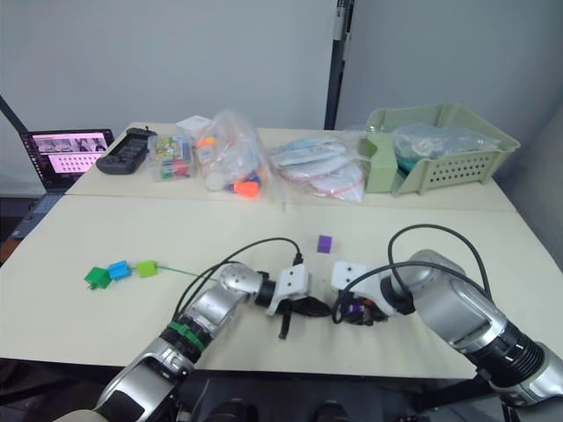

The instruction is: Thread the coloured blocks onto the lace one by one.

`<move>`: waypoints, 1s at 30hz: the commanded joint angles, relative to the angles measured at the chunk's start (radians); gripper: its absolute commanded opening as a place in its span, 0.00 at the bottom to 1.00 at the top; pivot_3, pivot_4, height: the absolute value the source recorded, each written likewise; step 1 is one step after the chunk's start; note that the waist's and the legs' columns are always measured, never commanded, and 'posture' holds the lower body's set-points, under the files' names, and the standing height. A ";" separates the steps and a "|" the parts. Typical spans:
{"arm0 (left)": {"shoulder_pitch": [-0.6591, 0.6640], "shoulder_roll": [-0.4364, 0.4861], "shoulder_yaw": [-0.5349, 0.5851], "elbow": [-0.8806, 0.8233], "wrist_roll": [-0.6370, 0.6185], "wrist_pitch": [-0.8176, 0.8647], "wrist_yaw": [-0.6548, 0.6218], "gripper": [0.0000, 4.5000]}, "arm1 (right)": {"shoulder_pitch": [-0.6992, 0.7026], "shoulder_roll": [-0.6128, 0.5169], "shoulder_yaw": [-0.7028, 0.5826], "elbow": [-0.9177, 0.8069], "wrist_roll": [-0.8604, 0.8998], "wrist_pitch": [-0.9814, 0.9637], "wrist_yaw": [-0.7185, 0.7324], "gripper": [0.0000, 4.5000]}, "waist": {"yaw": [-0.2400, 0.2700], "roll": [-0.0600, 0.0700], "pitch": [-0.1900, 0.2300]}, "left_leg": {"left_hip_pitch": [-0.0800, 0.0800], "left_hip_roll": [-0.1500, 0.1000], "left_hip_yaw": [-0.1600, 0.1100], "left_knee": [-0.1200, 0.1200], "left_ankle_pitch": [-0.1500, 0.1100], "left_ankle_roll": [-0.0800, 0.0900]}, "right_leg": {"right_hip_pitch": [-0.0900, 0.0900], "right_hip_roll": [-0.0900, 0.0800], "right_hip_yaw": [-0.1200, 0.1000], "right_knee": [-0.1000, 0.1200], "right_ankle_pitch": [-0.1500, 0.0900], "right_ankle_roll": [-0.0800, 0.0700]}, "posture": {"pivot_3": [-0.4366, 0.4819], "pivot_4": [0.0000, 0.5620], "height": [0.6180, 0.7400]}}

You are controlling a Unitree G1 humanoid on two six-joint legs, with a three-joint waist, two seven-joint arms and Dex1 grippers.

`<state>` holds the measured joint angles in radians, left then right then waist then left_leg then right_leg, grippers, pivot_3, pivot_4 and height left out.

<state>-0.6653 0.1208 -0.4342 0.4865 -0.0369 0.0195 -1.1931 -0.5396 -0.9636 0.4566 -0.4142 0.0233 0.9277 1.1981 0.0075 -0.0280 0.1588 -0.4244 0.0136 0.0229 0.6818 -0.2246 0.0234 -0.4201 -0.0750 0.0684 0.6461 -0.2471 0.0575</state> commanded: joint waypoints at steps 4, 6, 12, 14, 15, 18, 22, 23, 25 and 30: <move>-0.057 -0.074 -0.016 0.053 0.015 -0.050 0.017 0.00 | 0.003 0.000 0.020 -0.025 0.018 0.008 0.006 0.30 | 0.000 0.000 0.000 | 0.000 0.000 0.000 0.000 0.000 0.000 | 0.000 0.000 0.000 0.000 0.000 0.000 | 0.48 0.27 0.95; -0.073 -0.095 -0.018 0.081 0.024 -0.062 0.022 0.00 | 0.001 0.001 0.021 -0.029 0.020 0.012 0.007 0.30 | 0.001 0.000 0.000 | 0.000 0.000 0.000 0.000 0.000 0.000 | 0.000 0.000 0.000 0.000 0.000 0.000 | 0.48 0.27 0.95; -0.095 -0.120 0.003 0.109 0.020 -0.050 0.019 0.13 | -0.003 0.001 0.022 -0.032 0.021 0.020 0.006 0.30 | 0.004 0.000 0.000 | 0.000 -0.001 0.000 0.001 0.000 0.000 | 0.001 0.000 0.000 0.000 0.000 0.000 | 0.48 0.27 0.95; -0.093 -0.110 0.011 0.091 0.006 -0.028 -0.003 0.27 | -0.003 0.003 0.022 -0.033 0.021 0.024 0.004 0.30 | 0.004 0.000 0.000 | 0.000 -0.001 0.000 0.001 0.000 0.000 | 0.001 0.000 0.000 0.000 0.000 0.000 | 0.48 0.27 0.95; -0.092 -0.107 0.014 0.086 0.003 -0.022 -0.010 0.33 | -0.004 0.003 0.022 -0.033 0.021 0.026 0.003 0.30 | 0.004 0.000 0.000 | 0.000 -0.001 0.000 0.001 0.000 0.000 | 0.001 0.000 0.000 0.000 0.000 0.000 | 0.48 0.27 0.95; -0.086 -0.086 0.033 0.047 -0.014 0.007 -0.034 0.55 | -0.001 0.007 0.022 -0.032 0.019 0.027 -0.002 0.30 | 0.003 0.000 0.000 | 0.000 0.000 0.000 0.001 0.000 0.000 | 0.001 0.000 0.000 0.000 0.000 0.000 | 0.48 0.27 0.95; -0.083 -0.047 0.064 -0.009 -0.042 0.046 -0.047 0.85 | 0.002 0.014 0.011 -0.033 0.021 0.030 -0.015 0.30 | 0.000 0.000 0.000 | 0.000 0.000 0.000 0.001 0.000 0.000 | 0.000 0.000 0.000 0.000 0.000 0.000 | 0.48 0.27 0.95; -0.083 -0.036 0.070 -0.020 -0.049 0.055 -0.052 0.92 | 0.002 0.015 0.007 -0.034 0.024 0.030 -0.016 0.41 | -0.002 0.000 0.000 | 0.000 0.000 0.000 0.001 0.000 0.000 | 0.000 0.001 0.000 0.000 0.000 0.000 | 0.48 0.27 0.95; -0.079 -0.015 0.076 -0.040 -0.057 0.068 -0.059 1.00 | 0.002 0.011 -0.001 -0.040 0.030 0.029 -0.013 0.61 | -0.005 0.000 0.000 | 0.000 0.000 0.000 0.001 0.000 0.000 | 0.000 0.001 0.000 0.000 0.000 0.000 | 0.48 0.27 0.95; -0.057 0.034 0.074 -0.080 -0.068 0.085 -0.074 1.00 | 0.013 -0.019 -0.084 -0.080 0.089 0.052 -0.015 0.99 | -0.005 0.000 0.000 | -0.001 0.000 -0.002 0.001 0.000 0.000 | -0.001 0.000 0.000 0.001 0.000 0.000 | 0.48 0.27 0.95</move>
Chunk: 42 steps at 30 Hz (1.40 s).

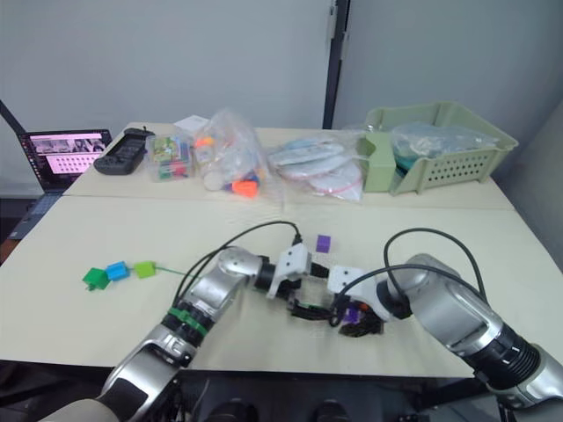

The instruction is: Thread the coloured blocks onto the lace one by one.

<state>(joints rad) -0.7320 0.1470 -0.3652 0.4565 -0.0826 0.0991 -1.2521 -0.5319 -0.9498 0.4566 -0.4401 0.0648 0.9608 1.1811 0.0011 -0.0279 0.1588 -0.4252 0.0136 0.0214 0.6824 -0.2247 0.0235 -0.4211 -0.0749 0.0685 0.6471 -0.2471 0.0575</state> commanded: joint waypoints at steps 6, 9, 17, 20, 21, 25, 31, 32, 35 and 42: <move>0.030 0.013 -0.016 -0.077 -0.018 0.004 -0.025 1.00 | 0.065 -0.113 -0.275 -0.146 0.186 0.076 0.022 1.00 | 0.012 0.000 0.000 | -0.001 -0.001 -0.001 0.000 0.000 0.000 | 0.001 -0.001 0.000 -0.001 0.000 0.000 | 0.48 0.27 0.95; 0.029 -0.005 -0.033 -0.069 -0.004 -0.024 -0.015 1.00 | 0.135 -0.136 -0.376 -0.181 0.228 0.072 -0.002 1.00 | 0.011 0.000 0.000 | -0.001 -0.001 0.000 0.000 0.000 0.000 | 0.001 -0.001 0.000 -0.001 0.000 0.000 | 0.48 0.27 0.95; 0.009 -0.075 -0.075 -0.001 0.027 -0.094 0.022 1.00 | 0.457 -0.132 -0.687 -0.322 0.306 0.118 -0.082 1.00 | 0.012 0.000 0.000 | -0.001 -0.001 0.000 0.000 0.000 0.000 | 0.001 -0.001 0.000 -0.002 0.000 0.000 | 0.48 0.27 0.95; -0.006 -0.102 -0.081 0.037 0.040 -0.120 0.041 1.00 | 0.599 -0.110 -0.770 -0.355 0.294 0.089 -0.121 1.00 | 0.012 0.000 0.000 | -0.001 -0.001 0.000 0.000 0.000 0.000 | 0.002 0.000 0.000 -0.002 0.000 0.000 | 0.48 0.27 0.95; -0.009 -0.108 -0.082 0.047 0.043 -0.126 0.042 1.00 | 0.628 -0.101 -0.786 -0.361 0.296 0.083 -0.134 1.00 | 0.012 -0.001 0.000 | -0.001 -0.001 0.000 0.000 0.000 0.000 | 0.002 0.000 0.000 -0.003 0.000 0.000 | 0.48 0.27 0.95; -0.028 -0.139 -0.093 0.103 0.062 -0.160 0.055 1.00 | 0.713 -0.084 -0.819 -0.373 0.287 0.055 -0.187 1.00 | 0.010 -0.001 0.000 | -0.001 -0.001 0.000 0.001 0.000 0.000 | 0.002 0.000 0.000 -0.003 0.000 0.001 | 0.48 0.27 0.95; -0.065 -0.183 -0.097 0.204 0.104 -0.198 0.100 0.94 | 0.740 -0.068 -0.823 -0.372 0.296 0.022 -0.248 1.00 | 0.010 -0.001 0.000 | -0.001 -0.001 0.000 0.001 0.000 0.000 | 0.002 0.000 0.000 -0.003 0.000 0.001 | 0.48 0.27 0.95; -0.068 -0.186 -0.096 0.213 0.108 -0.203 0.104 0.88 | 0.742 -0.069 -0.822 -0.371 0.297 0.017 -0.252 1.00 | 0.010 -0.001 0.000 | -0.001 -0.001 0.000 0.001 0.000 0.000 | 0.002 0.000 0.000 -0.003 0.000 0.001 | 0.48 0.27 0.95; -0.080 -0.199 -0.096 0.250 0.129 -0.213 0.128 0.66 | 0.737 -0.062 -0.789 -0.351 0.280 -0.033 -0.278 1.00 | 0.010 -0.001 0.000 | -0.001 -0.001 0.000 0.000 0.000 0.000 | 0.002 0.000 0.000 -0.003 0.000 0.001 | 0.48 0.27 0.95; -0.087 -0.201 -0.086 0.271 0.141 -0.221 0.134 0.30 | 0.701 -0.077 -0.688 -0.278 0.227 -0.187 -0.299 1.00 | 0.010 -0.001 0.000 | -0.001 -0.001 0.001 0.001 0.000 0.000 | 0.003 0.000 0.000 -0.004 0.000 0.001 | 0.48 0.27 0.95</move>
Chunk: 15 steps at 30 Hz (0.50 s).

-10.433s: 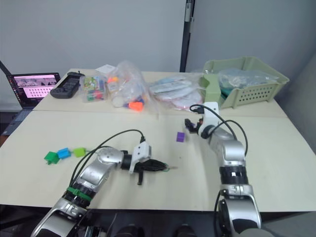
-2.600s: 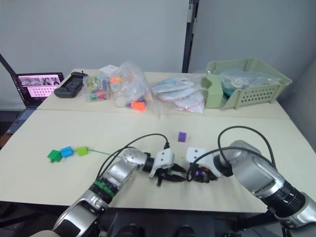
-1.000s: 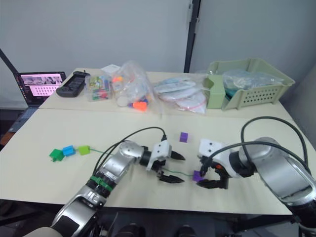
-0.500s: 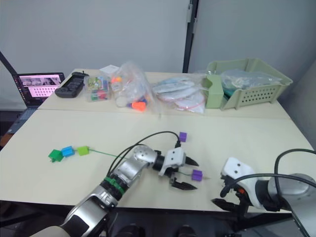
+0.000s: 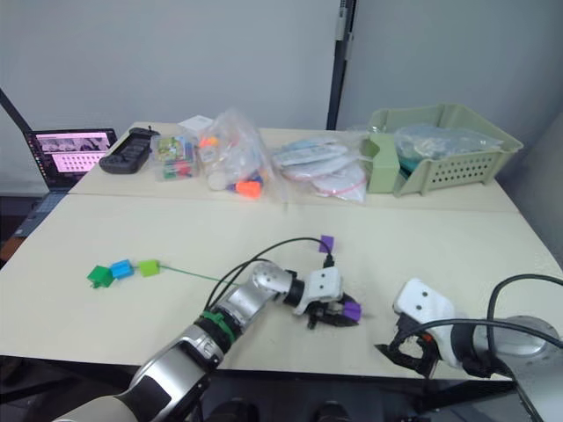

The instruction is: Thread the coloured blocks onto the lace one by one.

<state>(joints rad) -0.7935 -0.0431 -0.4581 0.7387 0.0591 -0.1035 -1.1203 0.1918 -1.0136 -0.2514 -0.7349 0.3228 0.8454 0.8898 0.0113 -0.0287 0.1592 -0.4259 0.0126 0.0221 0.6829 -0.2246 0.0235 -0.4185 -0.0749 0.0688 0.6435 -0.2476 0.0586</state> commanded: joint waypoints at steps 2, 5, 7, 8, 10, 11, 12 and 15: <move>-0.019 -0.003 0.007 -0.021 0.000 -0.017 -0.004 0.30 | -0.058 -0.028 0.083 0.061 -0.070 -0.138 0.000 1.00 | -0.001 0.000 0.000 | 0.000 0.000 0.000 0.000 0.000 0.000 | 0.000 0.000 0.000 0.000 0.000 0.000 | 0.48 0.27 0.95; -0.012 0.004 0.006 -0.031 0.000 -0.015 -0.009 0.30 | -0.106 -0.039 0.150 0.116 -0.107 -0.201 0.009 1.00 | -0.001 0.000 0.000 | 0.000 0.000 0.000 0.000 0.000 0.000 | 0.000 0.000 0.000 0.000 0.000 0.000 | 0.48 0.27 0.95; -0.006 0.008 0.003 -0.039 0.000 -0.011 -0.012 0.30 | -0.158 -0.050 0.210 0.165 -0.145 -0.251 0.020 1.00 | -0.001 0.000 0.000 | 0.000 0.000 0.000 0.000 0.000 0.000 | 0.000 0.000 0.000 0.000 0.000 0.000 | 0.48 0.27 0.95; -0.004 0.010 0.001 -0.043 0.002 -0.010 -0.012 0.30 | -0.190 -0.056 0.245 0.194 -0.171 -0.278 0.026 1.00 | -0.001 0.000 0.000 | 0.000 0.000 0.000 0.000 0.000 0.000 | 0.000 0.000 0.000 0.000 0.000 0.000 | 0.48 0.27 0.95; -0.001 0.012 0.000 -0.047 0.002 -0.007 -0.012 0.30 | -0.236 -0.053 0.290 0.231 -0.200 -0.309 0.032 0.94 | -0.002 0.000 0.000 | 0.000 0.000 0.001 0.000 0.000 0.000 | 0.000 0.000 0.000 0.000 0.000 0.000 | 0.48 0.27 0.95; -0.001 0.012 0.000 -0.049 0.003 -0.005 -0.011 0.30 | -0.255 -0.044 0.308 0.243 -0.207 -0.319 0.033 0.88 | -0.001 0.000 0.000 | 0.000 0.000 0.001 0.000 0.000 0.000 | -0.001 0.000 0.000 0.000 0.000 0.000 | 0.48 0.27 0.95; 0.000 0.012 0.000 -0.050 0.003 -0.004 -0.010 0.30 | -0.267 -0.037 0.320 0.251 -0.211 -0.326 0.034 0.81 | 0.000 0.000 0.000 | 0.000 0.000 0.001 0.000 0.000 0.000 | -0.001 0.000 0.000 0.000 0.000 0.000 | 0.48 0.27 0.95; 0.001 0.011 0.001 -0.054 0.003 -0.001 -0.006 0.30 | -0.294 -0.031 0.369 0.268 -0.237 -0.346 0.047 0.60 | 0.000 0.000 0.000 | 0.000 0.000 0.001 0.000 0.000 0.000 | -0.001 0.000 0.000 0.000 0.000 0.000 | 0.48 0.27 0.95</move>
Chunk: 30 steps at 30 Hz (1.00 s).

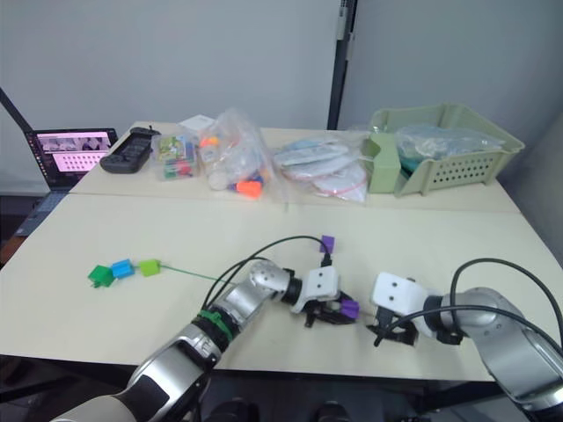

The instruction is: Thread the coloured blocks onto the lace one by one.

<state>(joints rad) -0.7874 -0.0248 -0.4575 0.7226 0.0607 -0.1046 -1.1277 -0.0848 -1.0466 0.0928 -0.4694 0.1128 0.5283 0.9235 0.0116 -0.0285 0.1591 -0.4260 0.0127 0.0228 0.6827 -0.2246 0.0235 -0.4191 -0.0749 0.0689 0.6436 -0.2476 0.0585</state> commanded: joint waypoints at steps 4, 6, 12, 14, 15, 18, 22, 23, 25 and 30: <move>-0.009 -0.004 0.003 -0.036 0.002 0.001 0.004 0.30 | -0.035 0.009 0.059 0.014 -0.047 -0.029 0.022 0.29 | 0.000 0.000 0.000 | 0.000 0.000 0.000 0.000 0.000 0.000 | 0.000 0.000 0.000 0.000 0.000 0.000 | 0.48 0.27 0.95; -0.012 0.000 0.006 -0.035 0.000 0.001 0.003 0.30 | -0.037 0.012 0.061 0.015 -0.047 -0.023 0.028 0.15 | 0.000 0.000 0.000 | 0.000 0.000 0.000 0.000 0.000 0.000 | 0.000 0.000 0.000 0.000 0.000 0.000 | 0.48 0.27 0.95; -0.012 0.016 0.014 -0.044 -0.004 0.006 0.000 0.30 | -0.037 0.018 0.053 0.016 -0.048 -0.016 0.038 0.00 | -0.001 0.000 0.000 | 0.000 0.000 0.000 0.000 0.000 0.000 | 0.000 0.000 0.000 0.000 0.000 0.000 | 0.48 0.27 0.95; -0.007 0.027 0.020 -0.059 -0.011 0.016 -0.003 0.30 | -0.038 0.019 0.050 0.018 -0.048 -0.016 0.042 0.00 | -0.001 0.000 0.000 | 0.000 0.000 0.000 0.000 0.000 0.000 | 0.000 0.000 0.000 0.000 0.000 0.000 | 0.48 0.27 0.95; -0.005 0.030 0.021 -0.064 -0.013 0.020 -0.004 0.30 | -0.038 0.019 0.049 0.019 -0.047 -0.016 0.043 0.00 | -0.001 0.000 0.000 | 0.000 0.000 0.000 0.000 0.000 0.000 | 0.000 0.000 0.000 0.001 0.000 0.000 | 0.48 0.27 0.95; 0.020 0.128 0.065 -0.138 -0.036 0.044 -0.026 0.30 | -0.057 0.020 0.054 0.036 -0.043 -0.020 0.057 0.00 | -0.002 0.000 0.000 | 0.000 0.000 0.000 0.000 0.000 0.000 | 0.000 0.000 0.000 0.001 0.000 0.000 | 0.48 0.27 0.95; 0.070 0.280 0.113 -0.227 -0.064 0.062 -0.072 0.30 | -0.082 0.026 0.066 0.056 -0.042 -0.033 0.082 0.00 | -0.017 0.000 0.000 | 0.002 0.002 -0.001 -0.001 0.000 0.000 | -0.001 0.001 0.000 0.003 0.000 -0.001 | 0.48 0.27 0.95; 0.088 0.327 0.128 -0.251 -0.074 0.067 -0.095 0.30 | -0.090 0.028 0.069 0.060 -0.042 -0.036 0.089 0.00 | -0.021 0.001 0.000 | 0.002 0.002 -0.001 -0.001 0.000 0.000 | -0.001 0.001 0.000 0.003 0.000 -0.001 | 0.48 0.27 0.95; 0.118 0.411 0.163 -0.286 -0.100 0.078 -0.131 0.30 | -0.107 0.033 0.076 0.069 -0.043 -0.041 0.102 0.00 | -0.024 0.001 0.000 | 0.002 0.002 -0.002 -0.002 0.000 0.000 | -0.001 0.001 0.000 0.004 0.000 -0.001 | 0.48 0.27 0.95; 0.168 0.598 0.254 -0.259 -0.152 0.054 -0.198 0.30 | -0.140 0.042 0.081 0.094 -0.047 -0.056 0.124 0.00 | -0.024 0.001 0.000 | 0.002 0.002 -0.003 -0.001 0.000 0.000 | -0.001 0.001 0.000 0.004 0.000 -0.001 | 0.48 0.27 0.95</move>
<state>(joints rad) -0.6216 0.5360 -0.2414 0.4502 -0.0792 -0.0383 -1.3051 -0.2106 -1.0047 0.1877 -0.3726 0.0619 0.4910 1.0408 -0.0124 -0.0279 0.1588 -0.4237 0.0145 0.0198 0.6812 -0.2246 0.0235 -0.4202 -0.0743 0.0686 0.6473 -0.2473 0.0576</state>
